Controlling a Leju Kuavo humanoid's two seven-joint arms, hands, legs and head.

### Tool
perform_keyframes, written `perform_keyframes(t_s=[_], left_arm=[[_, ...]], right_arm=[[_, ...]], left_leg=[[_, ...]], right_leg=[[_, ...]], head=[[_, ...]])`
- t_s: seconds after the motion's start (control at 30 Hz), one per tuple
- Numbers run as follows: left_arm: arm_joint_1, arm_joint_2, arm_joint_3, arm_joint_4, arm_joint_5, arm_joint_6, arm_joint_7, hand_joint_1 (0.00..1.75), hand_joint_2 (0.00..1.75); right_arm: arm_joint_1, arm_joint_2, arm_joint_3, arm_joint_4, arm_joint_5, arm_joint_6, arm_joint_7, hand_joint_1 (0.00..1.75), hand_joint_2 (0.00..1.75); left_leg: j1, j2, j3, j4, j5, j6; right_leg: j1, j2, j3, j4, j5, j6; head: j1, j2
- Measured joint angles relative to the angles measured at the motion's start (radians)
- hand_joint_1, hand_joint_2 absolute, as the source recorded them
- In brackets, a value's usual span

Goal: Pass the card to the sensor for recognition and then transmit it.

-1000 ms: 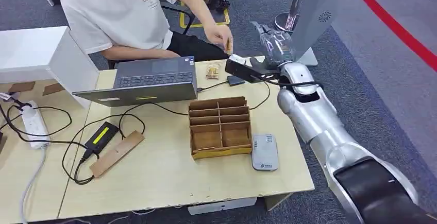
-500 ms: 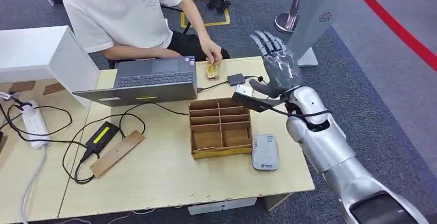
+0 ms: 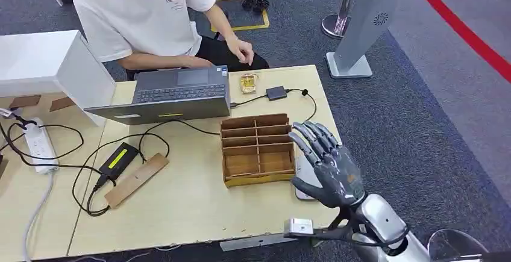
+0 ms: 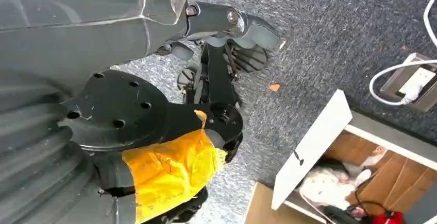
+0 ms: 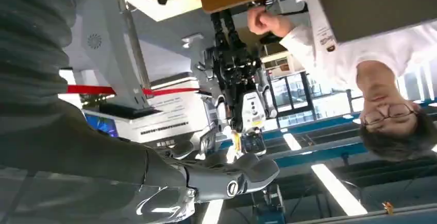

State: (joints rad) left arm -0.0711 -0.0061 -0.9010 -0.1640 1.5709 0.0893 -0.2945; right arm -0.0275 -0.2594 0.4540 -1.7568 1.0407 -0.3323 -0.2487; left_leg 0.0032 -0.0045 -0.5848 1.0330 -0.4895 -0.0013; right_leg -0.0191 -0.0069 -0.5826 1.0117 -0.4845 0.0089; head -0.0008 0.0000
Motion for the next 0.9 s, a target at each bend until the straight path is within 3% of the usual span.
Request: perform_keyframes(t_s=[0.23,0.5,0.9], left_arm=[[0.000,-0.005,0.038,0.000,0.000,0.004,0.019,0.00,1.75],[-0.001,-0.007,0.044,0.000,-0.009,0.005,0.030,0.00,1.75],[-0.003,-0.008,0.044,0.000,-0.031,0.011,0.050,0.00,1.75]], right_arm=[[0.134,-0.002,0.030,-0.042,0.029,-0.032,-0.013,0.00,1.75],[0.137,0.014,0.096,0.034,0.041,-0.034,0.008,0.00,1.75],[0.057,0.151,0.188,0.274,0.070,-0.090,0.060,0.00,1.75]], left_leg=[[0.000,0.000,0.000,0.000,0.000,0.000],[0.000,0.001,0.001,0.000,0.000,0.000],[0.001,0.001,0.001,0.000,0.000,0.000]], right_leg=[[0.000,0.000,0.000,0.000,0.000,0.000],[0.000,0.001,0.001,0.000,0.000,0.000],[0.000,0.001,0.001,0.001,0.000,0.000]], head=[[0.000,0.000],[0.000,0.000],[0.000,0.000]])
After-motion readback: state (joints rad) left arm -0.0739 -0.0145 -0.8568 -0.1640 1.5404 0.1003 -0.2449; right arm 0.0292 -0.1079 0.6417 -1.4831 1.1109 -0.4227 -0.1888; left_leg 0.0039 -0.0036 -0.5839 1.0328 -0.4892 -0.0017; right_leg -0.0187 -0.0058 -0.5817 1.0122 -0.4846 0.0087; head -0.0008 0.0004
